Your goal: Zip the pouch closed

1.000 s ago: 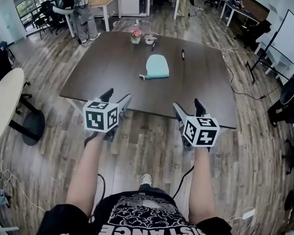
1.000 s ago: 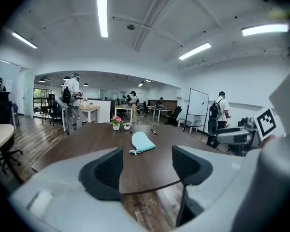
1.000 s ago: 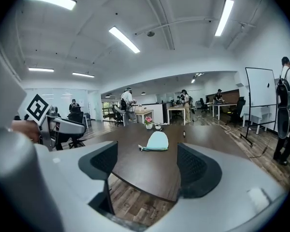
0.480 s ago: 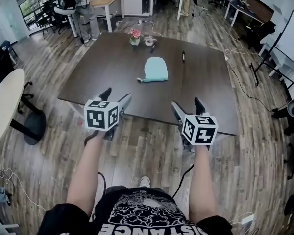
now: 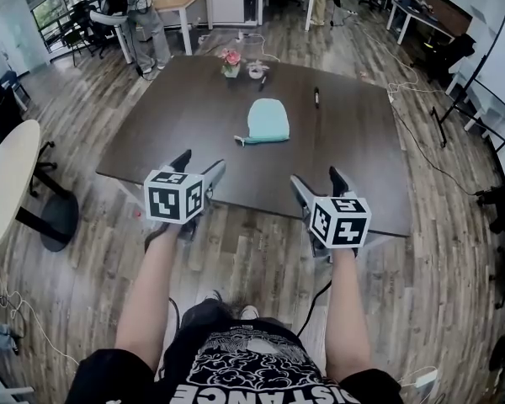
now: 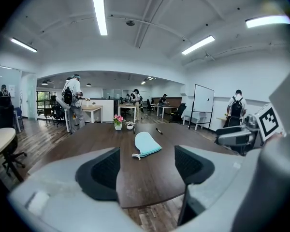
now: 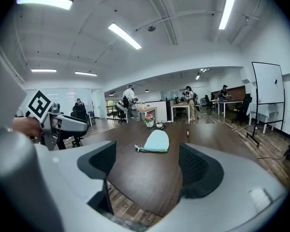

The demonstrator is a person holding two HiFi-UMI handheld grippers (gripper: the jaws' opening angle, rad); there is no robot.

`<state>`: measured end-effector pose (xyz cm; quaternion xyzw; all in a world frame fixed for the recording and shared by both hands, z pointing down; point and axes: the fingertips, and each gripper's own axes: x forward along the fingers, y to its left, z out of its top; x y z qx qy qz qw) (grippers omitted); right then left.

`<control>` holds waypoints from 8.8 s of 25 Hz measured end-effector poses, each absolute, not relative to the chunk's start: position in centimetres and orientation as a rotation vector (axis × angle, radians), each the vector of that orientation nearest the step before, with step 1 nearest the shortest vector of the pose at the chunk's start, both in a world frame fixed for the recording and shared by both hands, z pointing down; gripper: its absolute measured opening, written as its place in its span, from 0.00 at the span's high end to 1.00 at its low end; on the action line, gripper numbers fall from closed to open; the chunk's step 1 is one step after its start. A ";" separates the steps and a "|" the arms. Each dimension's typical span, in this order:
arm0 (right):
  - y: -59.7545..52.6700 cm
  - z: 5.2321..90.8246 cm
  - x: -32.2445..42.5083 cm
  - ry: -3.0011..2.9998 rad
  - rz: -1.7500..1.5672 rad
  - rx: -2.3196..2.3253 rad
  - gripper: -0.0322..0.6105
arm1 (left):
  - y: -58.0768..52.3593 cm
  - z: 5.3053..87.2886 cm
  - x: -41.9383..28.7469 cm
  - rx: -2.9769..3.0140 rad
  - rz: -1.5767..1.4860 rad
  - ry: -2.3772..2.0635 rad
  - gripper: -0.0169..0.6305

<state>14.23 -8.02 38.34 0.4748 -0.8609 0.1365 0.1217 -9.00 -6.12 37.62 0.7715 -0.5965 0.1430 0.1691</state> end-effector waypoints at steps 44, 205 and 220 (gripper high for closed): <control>-25.5 46.0 3.8 -2.245 0.612 1.630 0.34 | -30.0 48.9 -10.7 2.537 0.829 -0.902 0.42; -27.2 50.4 -3.7 -2.580 0.902 1.136 0.94 | -28.1 49.6 -9.5 2.273 0.499 -1.051 0.96; -27.2 50.7 -3.9 -2.569 0.891 1.123 0.94 | -28.5 50.1 -10.5 2.236 0.488 -1.099 0.96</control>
